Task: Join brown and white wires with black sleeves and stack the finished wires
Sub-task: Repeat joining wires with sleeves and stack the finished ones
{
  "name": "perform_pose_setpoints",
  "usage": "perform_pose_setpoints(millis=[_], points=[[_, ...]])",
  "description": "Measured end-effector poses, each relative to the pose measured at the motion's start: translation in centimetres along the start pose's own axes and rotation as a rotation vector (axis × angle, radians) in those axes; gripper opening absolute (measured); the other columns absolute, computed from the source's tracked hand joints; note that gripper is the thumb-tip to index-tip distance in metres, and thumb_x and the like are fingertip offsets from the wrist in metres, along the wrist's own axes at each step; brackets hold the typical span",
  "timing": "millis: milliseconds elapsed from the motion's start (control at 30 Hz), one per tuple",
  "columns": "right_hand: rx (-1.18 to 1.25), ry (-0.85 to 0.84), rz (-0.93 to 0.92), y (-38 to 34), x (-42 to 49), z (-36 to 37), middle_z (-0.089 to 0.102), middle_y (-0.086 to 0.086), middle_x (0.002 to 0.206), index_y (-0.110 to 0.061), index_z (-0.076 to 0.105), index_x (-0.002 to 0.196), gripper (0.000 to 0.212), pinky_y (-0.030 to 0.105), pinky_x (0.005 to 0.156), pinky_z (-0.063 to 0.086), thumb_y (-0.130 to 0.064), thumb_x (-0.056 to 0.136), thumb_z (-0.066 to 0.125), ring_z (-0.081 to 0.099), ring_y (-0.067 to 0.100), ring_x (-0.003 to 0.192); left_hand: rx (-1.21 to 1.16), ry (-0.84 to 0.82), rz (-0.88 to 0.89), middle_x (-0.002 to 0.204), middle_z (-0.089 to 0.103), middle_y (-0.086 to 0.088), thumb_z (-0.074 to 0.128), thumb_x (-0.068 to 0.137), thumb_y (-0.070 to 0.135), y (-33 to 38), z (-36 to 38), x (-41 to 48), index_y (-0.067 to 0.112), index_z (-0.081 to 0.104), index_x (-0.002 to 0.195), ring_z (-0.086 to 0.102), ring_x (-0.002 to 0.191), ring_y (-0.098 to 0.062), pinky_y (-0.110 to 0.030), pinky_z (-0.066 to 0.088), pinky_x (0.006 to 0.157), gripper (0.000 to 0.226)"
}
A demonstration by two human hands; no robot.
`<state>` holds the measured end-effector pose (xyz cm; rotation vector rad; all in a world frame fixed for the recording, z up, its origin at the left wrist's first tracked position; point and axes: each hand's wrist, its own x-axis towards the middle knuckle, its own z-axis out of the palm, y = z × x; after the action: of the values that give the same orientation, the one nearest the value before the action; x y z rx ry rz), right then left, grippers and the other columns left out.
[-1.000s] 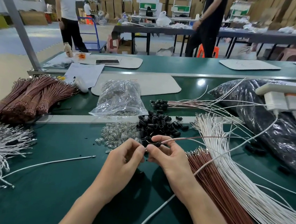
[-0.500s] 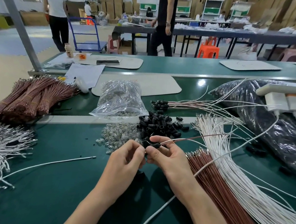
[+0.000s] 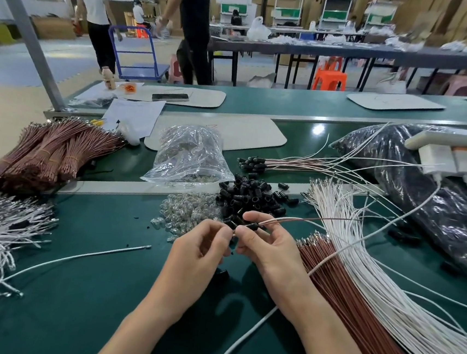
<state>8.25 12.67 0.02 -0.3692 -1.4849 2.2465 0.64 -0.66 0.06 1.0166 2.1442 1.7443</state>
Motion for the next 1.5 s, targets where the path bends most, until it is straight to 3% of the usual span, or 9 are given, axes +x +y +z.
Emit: perform_pose_setpoints(millis=[133, 300, 467, 667, 867, 1000, 1167, 1367, 1500], points=[[-0.03, 0.0, -0.002, 0.2, 0.1, 0.0, 0.073, 0.004, 0.085, -0.034, 0.076, 0.094, 0.02, 0.028, 0.079, 0.057, -0.017, 0.083, 0.077, 0.067, 0.015, 0.077, 0.003, 0.019, -0.003, 0.074, 0.069, 0.006, 0.061, 0.1, 0.028, 0.1, 0.2, 0.0, 0.036, 0.067, 0.089, 0.063, 0.07, -0.021, -0.031, 0.054, 0.068, 0.014], [-0.072, -0.016, -0.012, 0.2, 0.0, -0.2, 0.075, 0.007, 0.089, -0.032, 0.075, 0.102, 0.022, 0.03, 0.082, 0.058, -0.019, 0.084, 0.077, 0.07, 0.018, 0.084, -0.01, 0.036, -0.046, 0.073, 0.07, 0.007, 0.063, 0.099, 0.024, 0.0, 0.2, 0.1, 0.026, 0.069, 0.086, 0.063, 0.065, -0.011, -0.022, 0.052, 0.064, 0.014], [0.041, 0.052, 0.044, -0.6, 0.5, -0.1, 0.076, 0.009, 0.104, -0.016, 0.061, 0.127, 0.063, 0.026, 0.075, 0.058, -0.043, 0.072, 0.076, 0.072, 0.019, 0.088, -0.057, 0.051, -0.083, 0.072, 0.071, 0.004, 0.061, 0.1, 0.022, -0.1, -0.3, 0.4, 0.018, 0.069, 0.089, 0.062, 0.061, -0.006, -0.016, 0.051, 0.063, 0.014], [0.241, 0.183, -0.056, -1.6, 0.7, -1.5, 0.075, 0.012, 0.097, -0.009, 0.062, 0.121, 0.024, 0.024, 0.068, 0.059, -0.013, 0.098, 0.057, 0.073, 0.019, 0.08, -0.197, 0.105, -0.185, 0.067, 0.068, 0.001, 0.062, 0.1, 0.021, -0.5, -1.3, 1.3, 0.011, 0.069, 0.086, 0.059, 0.058, -0.01, -0.021, 0.052, 0.057, 0.019], [0.067, 0.239, -0.161, -2.2, 0.3, -2.1, 0.075, 0.006, 0.094, -0.014, 0.071, 0.112, 0.03, 0.023, 0.072, 0.058, -0.023, 0.084, 0.069, 0.071, 0.016, 0.081, -0.235, 0.076, -0.267, 0.069, 0.068, 0.001, 0.061, 0.101, 0.023, -0.7, -1.9, 1.5, 0.011, 0.068, 0.083, 0.061, 0.059, -0.013, -0.021, 0.051, 0.053, 0.023], [0.091, 0.258, -0.108, -2.2, 0.4, -2.1, 0.073, 0.002, 0.083, -0.018, 0.071, 0.105, 0.012, 0.025, 0.063, 0.058, -0.017, 0.096, 0.063, 0.065, 0.013, 0.065, -0.236, 0.036, -0.275, 0.068, 0.067, 0.002, 0.06, 0.101, 0.023, -0.6, -1.5, 1.4, 0.008, 0.067, 0.085, 0.059, 0.06, -0.012, -0.021, 0.05, 0.054, 0.022], [0.164, 0.272, -0.067, -2.1, 0.6, -2.5, 0.068, 0.0, 0.076, -0.018, 0.074, 0.107, 0.021, 0.026, 0.059, 0.055, -0.016, 0.101, 0.054, 0.062, 0.012, 0.064, -0.207, -0.021, -0.265, 0.069, 0.068, 0.001, 0.06, 0.101, 0.022, -0.5, -1.1, 1.2, 0.009, 0.067, 0.087, 0.059, 0.059, -0.011, -0.021, 0.05, 0.054, 0.021], [0.097, 0.108, 0.088, -1.2, 0.5, -1.0, 0.073, 0.002, 0.095, -0.015, 0.07, 0.116, 0.04, 0.028, 0.068, 0.058, -0.037, 0.082, 0.069, 0.071, 0.018, 0.079, -0.209, 0.023, -0.257, 0.067, 0.068, 0.0, 0.06, 0.1, 0.021, -0.6, -0.9, 1.2, 0.006, 0.068, 0.089, 0.059, 0.059, -0.01, -0.021, 0.05, 0.053, 0.02], [-0.036, 0.003, 0.132, -0.2, 0.1, 0.1, 0.074, 0.005, 0.091, -0.015, 0.074, 0.107, 0.027, 0.022, 0.066, 0.057, -0.027, 0.083, 0.072, 0.069, 0.012, 0.076, -0.198, 0.003, -0.241, 0.067, 0.068, 0.0, 0.059, 0.101, 0.02, -0.6, -0.8, 1.2, 0.007, 0.068, 0.089, 0.059, 0.059, -0.011, -0.021, 0.051, 0.054, 0.02]])
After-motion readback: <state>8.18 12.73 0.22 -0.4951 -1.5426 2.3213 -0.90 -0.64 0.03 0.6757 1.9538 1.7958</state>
